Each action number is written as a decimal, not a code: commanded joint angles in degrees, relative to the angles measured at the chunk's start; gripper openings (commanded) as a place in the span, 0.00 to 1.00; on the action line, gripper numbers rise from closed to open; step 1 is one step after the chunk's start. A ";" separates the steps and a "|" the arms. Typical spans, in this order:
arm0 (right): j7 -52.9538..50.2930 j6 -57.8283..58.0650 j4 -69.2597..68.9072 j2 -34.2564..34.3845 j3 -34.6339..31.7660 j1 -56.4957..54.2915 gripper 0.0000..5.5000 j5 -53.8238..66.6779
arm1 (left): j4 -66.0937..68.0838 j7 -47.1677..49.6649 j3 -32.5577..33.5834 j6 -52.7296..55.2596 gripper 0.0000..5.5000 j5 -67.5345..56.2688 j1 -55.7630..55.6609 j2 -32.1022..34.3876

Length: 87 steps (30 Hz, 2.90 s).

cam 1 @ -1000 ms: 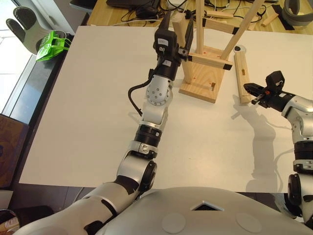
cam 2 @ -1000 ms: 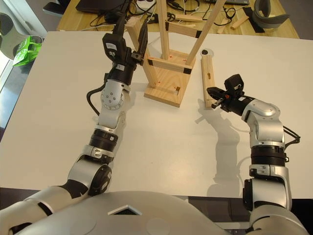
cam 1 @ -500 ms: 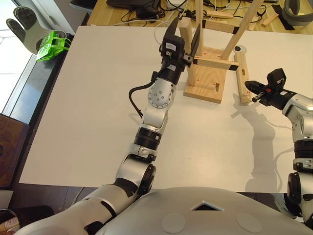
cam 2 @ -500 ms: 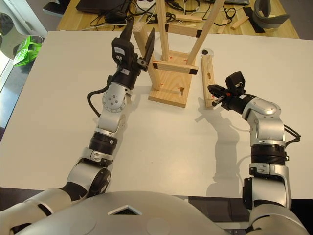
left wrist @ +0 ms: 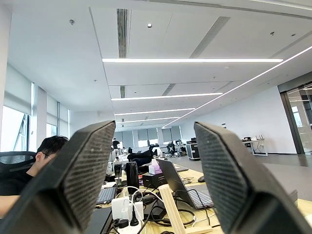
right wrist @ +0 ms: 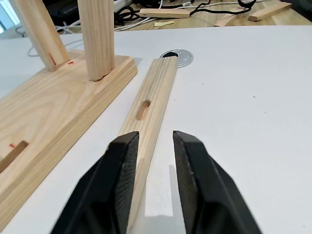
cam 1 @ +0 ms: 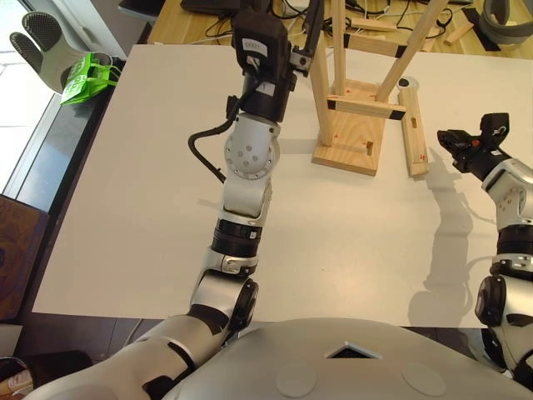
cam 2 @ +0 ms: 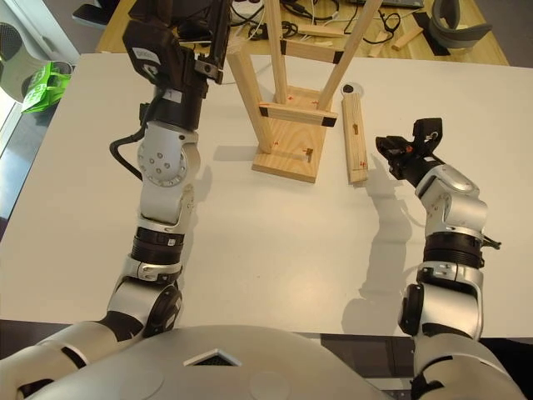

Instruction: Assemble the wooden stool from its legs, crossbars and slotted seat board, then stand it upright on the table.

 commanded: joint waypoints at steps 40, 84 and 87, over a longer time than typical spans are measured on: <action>-6.54 32.87 0.76 -2.31 8.31 3.09 0.84 -5.45 | 2.97 0.97 0.10 -0.40 0.55 -0.26 -4.15 -0.38; -29.16 -39.73 -21.54 -6.92 10.02 -3.23 0.34 -31.78 | 14.06 -11.01 20.66 35.77 0.55 -44.81 -34.24 -0.21; -27.35 -44.00 -21.02 -7.88 11.67 -8.87 0.34 -32.73 | 15.30 -14.79 22.39 44.90 0.55 -52.27 -36.02 1.34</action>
